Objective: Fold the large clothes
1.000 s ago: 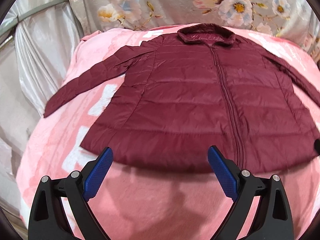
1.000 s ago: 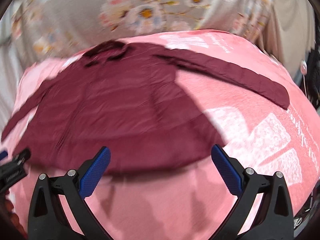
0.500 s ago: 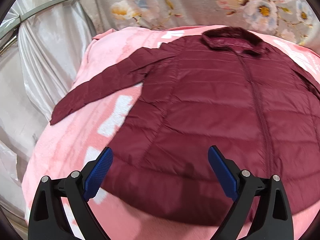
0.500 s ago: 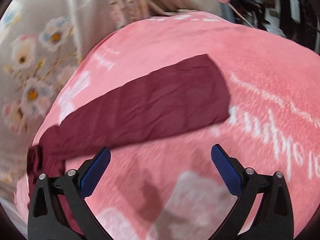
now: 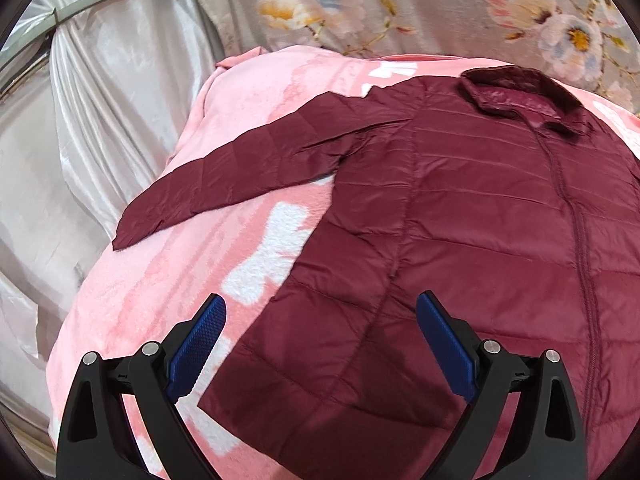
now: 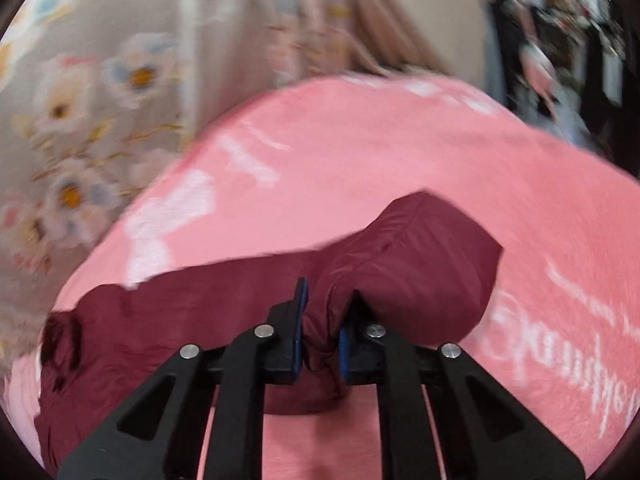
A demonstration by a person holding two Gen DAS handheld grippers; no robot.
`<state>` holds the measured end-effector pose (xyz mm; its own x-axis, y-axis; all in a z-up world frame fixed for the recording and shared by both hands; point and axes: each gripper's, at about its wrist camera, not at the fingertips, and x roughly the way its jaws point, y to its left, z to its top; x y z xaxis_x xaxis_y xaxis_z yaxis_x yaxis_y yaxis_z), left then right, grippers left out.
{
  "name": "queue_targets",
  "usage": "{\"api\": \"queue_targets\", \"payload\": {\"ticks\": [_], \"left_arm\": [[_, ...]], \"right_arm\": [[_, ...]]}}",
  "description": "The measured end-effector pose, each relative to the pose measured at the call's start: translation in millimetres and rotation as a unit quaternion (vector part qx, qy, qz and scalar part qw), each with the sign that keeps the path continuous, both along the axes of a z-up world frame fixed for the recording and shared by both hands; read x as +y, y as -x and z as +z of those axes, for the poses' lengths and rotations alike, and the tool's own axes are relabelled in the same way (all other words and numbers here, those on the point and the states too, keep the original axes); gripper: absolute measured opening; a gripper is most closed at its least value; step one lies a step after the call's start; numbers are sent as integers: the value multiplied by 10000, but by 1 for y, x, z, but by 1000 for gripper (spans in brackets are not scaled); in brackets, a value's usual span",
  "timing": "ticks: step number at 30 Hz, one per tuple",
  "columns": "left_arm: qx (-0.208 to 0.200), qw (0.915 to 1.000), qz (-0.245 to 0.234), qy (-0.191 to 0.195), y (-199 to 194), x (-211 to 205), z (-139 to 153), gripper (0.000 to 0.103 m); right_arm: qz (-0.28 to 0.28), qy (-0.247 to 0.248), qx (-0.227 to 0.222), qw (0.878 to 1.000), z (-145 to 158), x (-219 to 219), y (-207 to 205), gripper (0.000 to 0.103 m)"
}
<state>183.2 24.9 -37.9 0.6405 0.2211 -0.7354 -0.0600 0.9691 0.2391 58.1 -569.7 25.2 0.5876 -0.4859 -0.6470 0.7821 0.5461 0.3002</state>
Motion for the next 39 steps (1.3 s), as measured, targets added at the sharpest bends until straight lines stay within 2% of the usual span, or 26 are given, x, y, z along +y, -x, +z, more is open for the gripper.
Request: {"api": "queue_targets", "payload": {"ticks": [3, 7, 11, 16, 18, 19, 21, 23, 26, 30, 34, 37, 39], "left_arm": [[60, 9999, 132, 21, -5, 9, -5, 94], [112, 9996, 242, 99, -9, 21, -9, 94], [124, 9991, 333, 210, -12, 34, -10, 94], [154, 9982, 390, 436, -19, 51, -11, 94], [186, 9972, 364, 624, -24, 57, -9, 94], [209, 9964, 335, 750, -26, 59, -8, 94], [237, 9938, 258, 1056, -32, 62, -5, 94], [251, 9897, 151, 1404, -39, 61, 0, 94], [352, 9829, -50, 1806, -52, 50, 5, 94], [639, 9687, -377, 2369, -74, 22, 3, 94], [835, 9621, -549, 2536, -96, -7, -9, 94], [954, 9641, -494, 2428, -113, -23, -20, 93], [987, 9615, -484, 2520, -118, -26, -24, 85]], "right_arm": [[1074, 259, -322, 9934, 39, 64, -49, 10], [2489, 421, -457, 9665, 65, 164, -116, 10], [3527, 315, -305, 9347, 54, 254, -166, 11], [4576, -2, -53, 8891, 14, 350, -201, 15], [4745, -34, -63, 8802, 7, 373, -200, 25], [4793, -48, -176, 8775, 9, 380, -196, 28], [4742, -34, -412, 8795, 18, 376, -186, 41], [4500, 0, -600, 8910, 28, 359, -174, 47], [4117, -91, -623, 9092, 30, 330, -161, 49], [3403, -342, -381, 9389, 11, 273, -143, 50], [2585, -982, -295, 9605, -21, 209, -121, 51], [2086, -1483, -324, 9661, -44, 171, -110, 54], [1847, -1825, -379, 9650, -59, 148, -107, 55]]}}
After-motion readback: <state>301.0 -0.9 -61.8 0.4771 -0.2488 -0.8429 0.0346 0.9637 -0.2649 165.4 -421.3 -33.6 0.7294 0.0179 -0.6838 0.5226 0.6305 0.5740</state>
